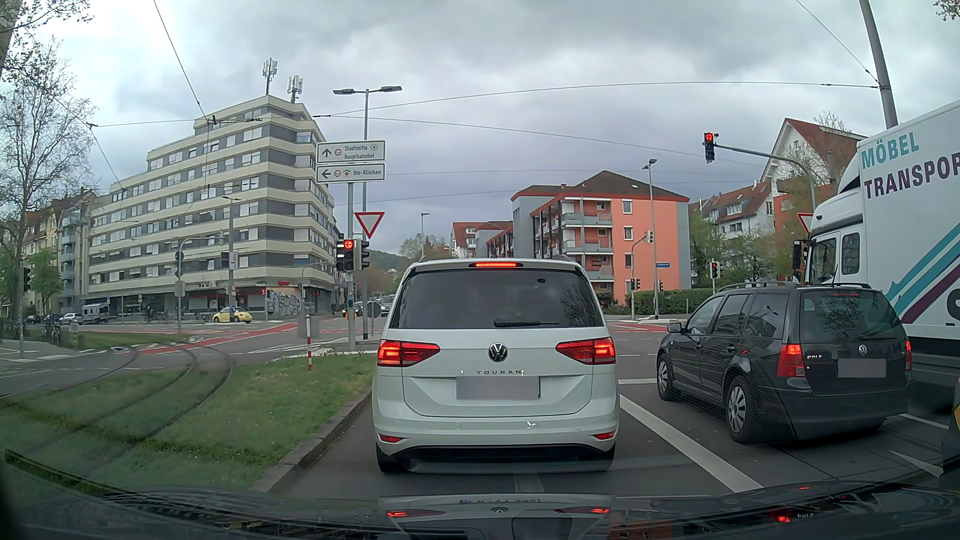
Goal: Follow the waypoints while adhering to traffic rules and regulations
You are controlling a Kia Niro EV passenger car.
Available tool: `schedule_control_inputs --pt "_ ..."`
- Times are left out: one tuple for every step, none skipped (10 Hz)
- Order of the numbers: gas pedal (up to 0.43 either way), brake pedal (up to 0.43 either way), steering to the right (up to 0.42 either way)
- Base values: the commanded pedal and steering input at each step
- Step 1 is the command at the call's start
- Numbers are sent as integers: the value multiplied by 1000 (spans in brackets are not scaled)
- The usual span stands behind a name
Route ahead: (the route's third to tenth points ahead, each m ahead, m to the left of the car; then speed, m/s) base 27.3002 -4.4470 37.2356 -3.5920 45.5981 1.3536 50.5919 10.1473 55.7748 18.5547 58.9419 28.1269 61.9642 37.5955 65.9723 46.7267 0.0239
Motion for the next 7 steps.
schedule_control_inputs --pt "0 244 -26" --pt "0 244 -26" --pt "0 244 -26" --pt "0 244 -26" --pt "0 244 -26" --pt "0 244 -26" --pt "0 244 -26"
